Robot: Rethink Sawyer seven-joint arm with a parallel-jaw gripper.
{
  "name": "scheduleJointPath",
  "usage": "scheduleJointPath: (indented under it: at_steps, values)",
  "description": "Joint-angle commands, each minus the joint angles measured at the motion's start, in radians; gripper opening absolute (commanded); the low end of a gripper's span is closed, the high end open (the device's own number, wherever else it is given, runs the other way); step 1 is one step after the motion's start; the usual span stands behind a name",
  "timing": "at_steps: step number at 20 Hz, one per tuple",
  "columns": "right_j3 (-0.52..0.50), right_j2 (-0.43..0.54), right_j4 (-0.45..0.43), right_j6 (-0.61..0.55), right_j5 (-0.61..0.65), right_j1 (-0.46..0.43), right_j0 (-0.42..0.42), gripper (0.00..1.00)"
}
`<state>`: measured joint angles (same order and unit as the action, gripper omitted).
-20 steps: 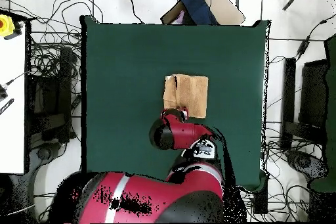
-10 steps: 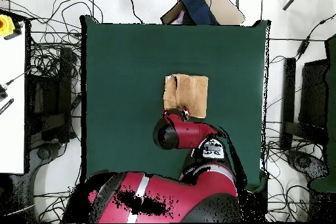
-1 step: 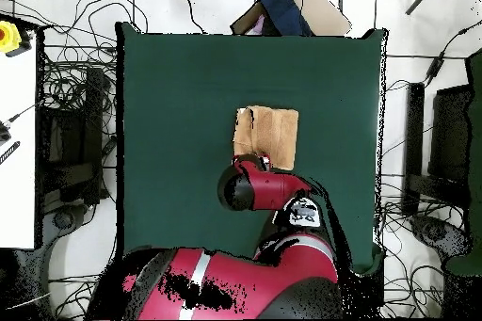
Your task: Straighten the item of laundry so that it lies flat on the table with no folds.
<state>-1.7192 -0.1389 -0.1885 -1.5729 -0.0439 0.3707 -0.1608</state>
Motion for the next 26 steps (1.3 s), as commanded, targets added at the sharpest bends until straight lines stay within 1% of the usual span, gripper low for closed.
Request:
scheduleJointPath:
  at_steps: [1, 6, 12, 17, 20, 22, 26]
  values:
    - [0.053, 0.258, 0.065, -0.166, 0.083, -0.119, 0.036, 1.00]
    - [0.034, 0.272, 0.069, -0.165, 0.116, -0.086, 0.023, 1.00]
    - [-0.016, 0.234, 0.102, -0.188, 0.175, -0.001, 0.053, 1.00]
    - [-0.047, 0.215, 0.119, -0.201, 0.200, 0.043, 0.063, 1.00]
    - [-0.085, 0.196, 0.135, -0.212, 0.236, 0.106, 0.079, 1.00]
    - [-0.110, 0.211, 0.137, -0.203, 0.250, 0.140, 0.060, 1.00]
    - [-0.130, 0.233, 0.129, -0.171, 0.267, 0.172, 0.019, 1.00]
